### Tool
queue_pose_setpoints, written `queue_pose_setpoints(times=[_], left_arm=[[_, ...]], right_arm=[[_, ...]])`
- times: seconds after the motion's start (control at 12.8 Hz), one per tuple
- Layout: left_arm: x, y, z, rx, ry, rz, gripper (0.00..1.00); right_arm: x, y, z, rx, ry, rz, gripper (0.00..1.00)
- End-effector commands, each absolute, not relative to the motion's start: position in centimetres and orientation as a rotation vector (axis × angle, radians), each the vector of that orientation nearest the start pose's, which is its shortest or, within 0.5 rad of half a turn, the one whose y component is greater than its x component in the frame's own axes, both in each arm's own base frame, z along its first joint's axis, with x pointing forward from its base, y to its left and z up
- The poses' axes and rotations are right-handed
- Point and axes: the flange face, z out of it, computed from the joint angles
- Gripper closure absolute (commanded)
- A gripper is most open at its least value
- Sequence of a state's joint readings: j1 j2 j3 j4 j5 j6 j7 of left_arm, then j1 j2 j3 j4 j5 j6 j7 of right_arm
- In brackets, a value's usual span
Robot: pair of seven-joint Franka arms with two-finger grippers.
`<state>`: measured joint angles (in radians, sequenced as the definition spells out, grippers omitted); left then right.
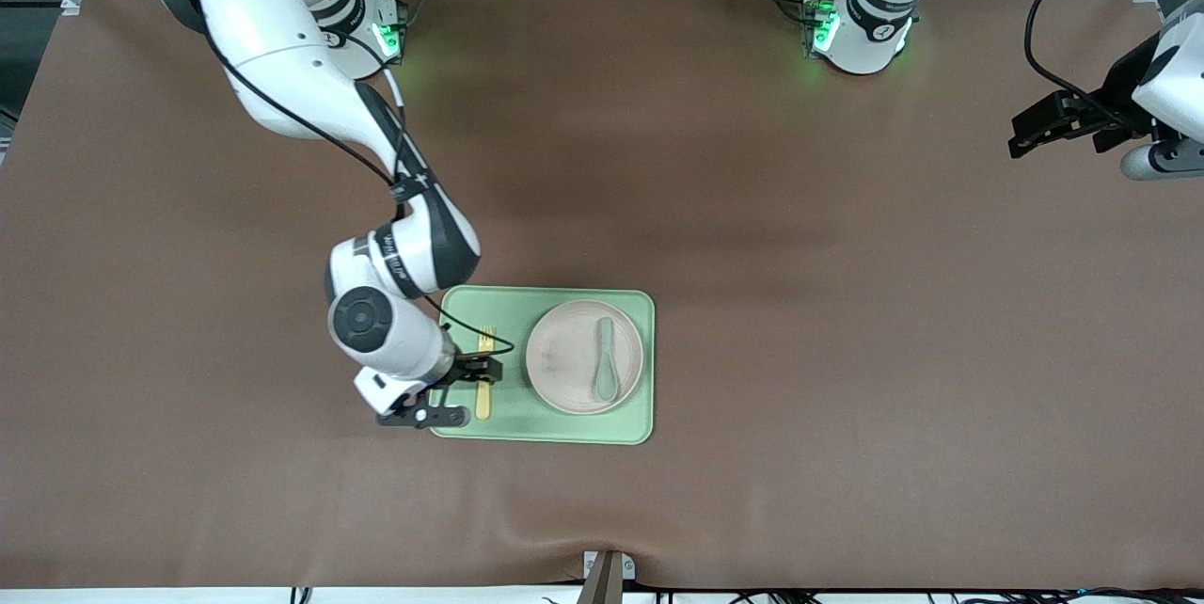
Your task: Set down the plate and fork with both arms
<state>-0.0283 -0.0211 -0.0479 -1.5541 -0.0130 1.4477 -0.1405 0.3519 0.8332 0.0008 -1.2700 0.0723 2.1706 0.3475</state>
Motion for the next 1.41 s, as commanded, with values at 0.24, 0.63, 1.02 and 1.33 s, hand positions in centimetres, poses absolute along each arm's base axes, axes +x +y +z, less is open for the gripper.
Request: queue_pose_setpoints(times=[0.24,0.63,1.02,1.33], left_arm=[[53.2,-4.4,63.7,-3.131,-0.093,0.125,0.0],[53.3,-4.6,63.4,-3.128,-0.103,0.131,0.0],[53.2,-4.6,63.5,-3.127,-0.105,0.134,0.0],[53.3,-4.5,63.4,-3.127,-0.103,0.136,0.0]], right_arm=[[71.2,17.8,37.5,-3.042,0.172,-0.01,0.0],[68.9,7.9,47.6,-3.046,0.205,0.051,0.0],[64.1,2.5,54.7,-3.044,0.244,0.073,0.0],[59.5,1.2,59.0,-3.05,0.24,0.013,0.0]])
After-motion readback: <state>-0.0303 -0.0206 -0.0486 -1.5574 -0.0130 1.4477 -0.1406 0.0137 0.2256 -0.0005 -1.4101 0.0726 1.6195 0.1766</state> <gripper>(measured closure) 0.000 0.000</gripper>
